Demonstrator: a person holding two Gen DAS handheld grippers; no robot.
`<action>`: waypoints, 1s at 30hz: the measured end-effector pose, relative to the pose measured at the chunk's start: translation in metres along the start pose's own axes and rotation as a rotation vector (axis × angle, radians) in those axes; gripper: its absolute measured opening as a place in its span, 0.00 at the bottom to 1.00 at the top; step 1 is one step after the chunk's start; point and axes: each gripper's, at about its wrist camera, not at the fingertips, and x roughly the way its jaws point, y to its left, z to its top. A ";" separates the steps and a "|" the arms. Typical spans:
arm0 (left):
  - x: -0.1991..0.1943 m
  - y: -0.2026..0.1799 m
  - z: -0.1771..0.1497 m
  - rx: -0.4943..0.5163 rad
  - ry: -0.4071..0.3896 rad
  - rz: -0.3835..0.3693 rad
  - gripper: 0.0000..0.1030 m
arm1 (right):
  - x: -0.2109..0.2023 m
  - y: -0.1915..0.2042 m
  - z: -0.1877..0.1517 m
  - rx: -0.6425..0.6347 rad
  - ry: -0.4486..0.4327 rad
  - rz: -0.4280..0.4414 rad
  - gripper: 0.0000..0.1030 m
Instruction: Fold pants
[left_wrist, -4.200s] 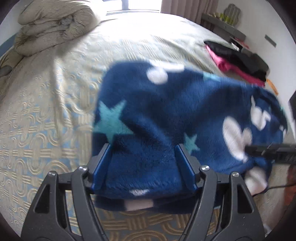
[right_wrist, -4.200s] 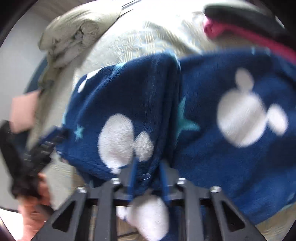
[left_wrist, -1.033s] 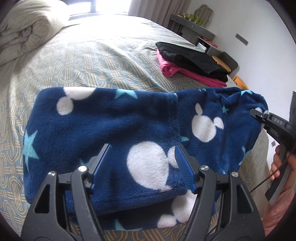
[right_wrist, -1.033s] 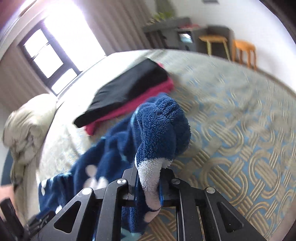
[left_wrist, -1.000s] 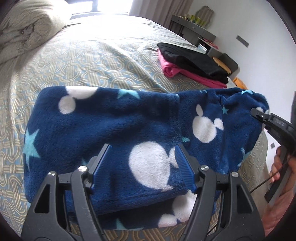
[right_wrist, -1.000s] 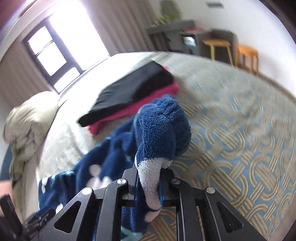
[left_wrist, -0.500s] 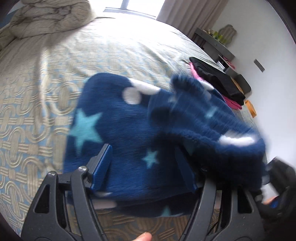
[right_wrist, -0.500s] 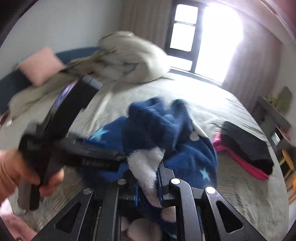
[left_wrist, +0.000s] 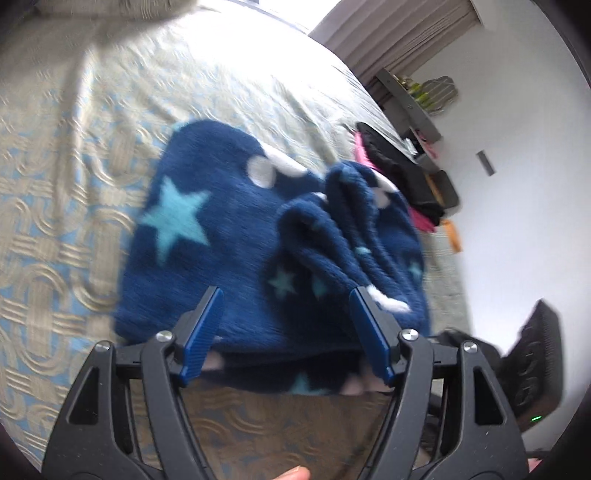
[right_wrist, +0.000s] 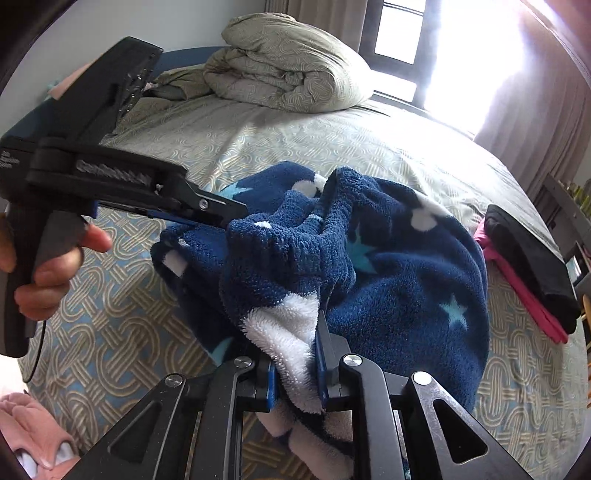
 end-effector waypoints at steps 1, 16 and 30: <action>0.001 -0.001 0.001 -0.014 0.009 -0.017 0.69 | 0.000 0.000 0.000 0.000 0.000 0.000 0.16; 0.037 -0.033 0.013 -0.058 0.118 -0.086 0.83 | -0.005 0.009 0.001 0.003 -0.012 -0.001 0.16; 0.072 -0.049 0.022 0.025 0.179 0.051 0.41 | -0.009 0.014 -0.004 0.002 -0.003 0.014 0.17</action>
